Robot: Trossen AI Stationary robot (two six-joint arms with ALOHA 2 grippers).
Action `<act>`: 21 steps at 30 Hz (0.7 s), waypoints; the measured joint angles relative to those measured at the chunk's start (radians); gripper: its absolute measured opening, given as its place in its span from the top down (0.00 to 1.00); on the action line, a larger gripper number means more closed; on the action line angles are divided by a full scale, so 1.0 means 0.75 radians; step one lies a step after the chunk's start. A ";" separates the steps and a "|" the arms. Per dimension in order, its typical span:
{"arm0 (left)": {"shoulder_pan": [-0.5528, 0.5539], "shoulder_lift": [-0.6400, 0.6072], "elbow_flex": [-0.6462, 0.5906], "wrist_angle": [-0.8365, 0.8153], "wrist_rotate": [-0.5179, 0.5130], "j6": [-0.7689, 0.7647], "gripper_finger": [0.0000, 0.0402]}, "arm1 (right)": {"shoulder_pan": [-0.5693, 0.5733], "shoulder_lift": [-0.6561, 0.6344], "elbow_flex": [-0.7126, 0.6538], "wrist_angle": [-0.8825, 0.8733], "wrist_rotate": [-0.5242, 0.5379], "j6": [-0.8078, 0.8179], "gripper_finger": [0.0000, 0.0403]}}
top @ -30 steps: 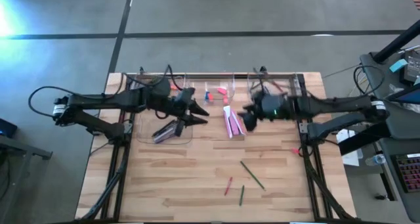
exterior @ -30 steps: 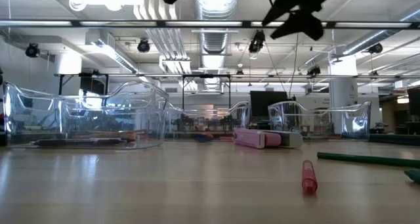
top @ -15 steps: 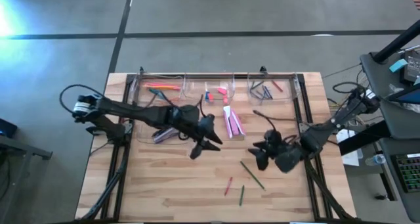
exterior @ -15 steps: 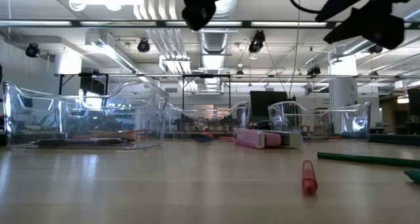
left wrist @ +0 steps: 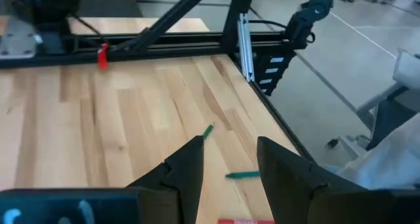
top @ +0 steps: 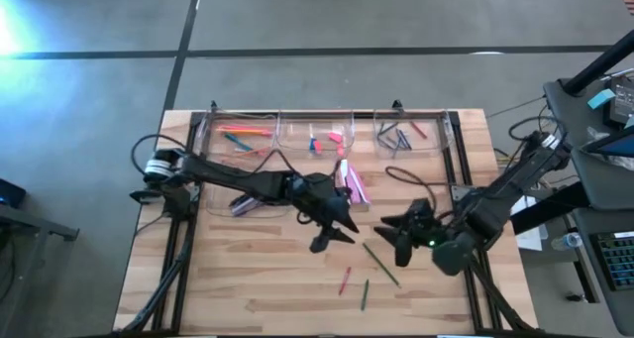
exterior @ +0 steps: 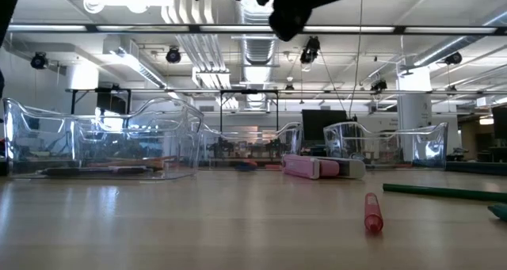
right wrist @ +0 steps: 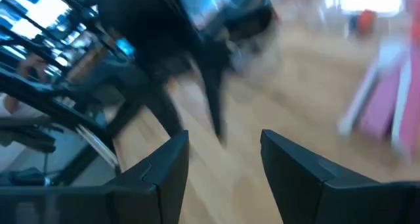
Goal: Sort crayons/erasers/pens/pencils in bins
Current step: Put the green pencil into the top left transparent bin
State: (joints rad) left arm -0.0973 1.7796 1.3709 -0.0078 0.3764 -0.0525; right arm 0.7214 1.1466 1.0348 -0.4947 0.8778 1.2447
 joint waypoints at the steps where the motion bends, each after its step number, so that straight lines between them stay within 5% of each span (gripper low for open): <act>1: -0.003 0.030 0.026 0.000 0.010 0.016 0.68 | 0.001 -0.011 0.036 -0.007 0.030 -0.070 0.56; 11: -0.035 0.331 0.228 -0.003 0.021 0.101 0.51 | 0.001 -0.057 0.330 -0.114 0.192 -0.458 0.56; 21: -0.038 0.539 0.296 0.012 -0.055 0.218 0.38 | 0.001 -0.063 0.473 -0.218 0.199 -0.538 0.56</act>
State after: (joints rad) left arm -0.1261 2.1839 1.5932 0.0009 0.3348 0.1113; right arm 0.7221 1.0992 1.3894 -0.6582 1.0267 0.8410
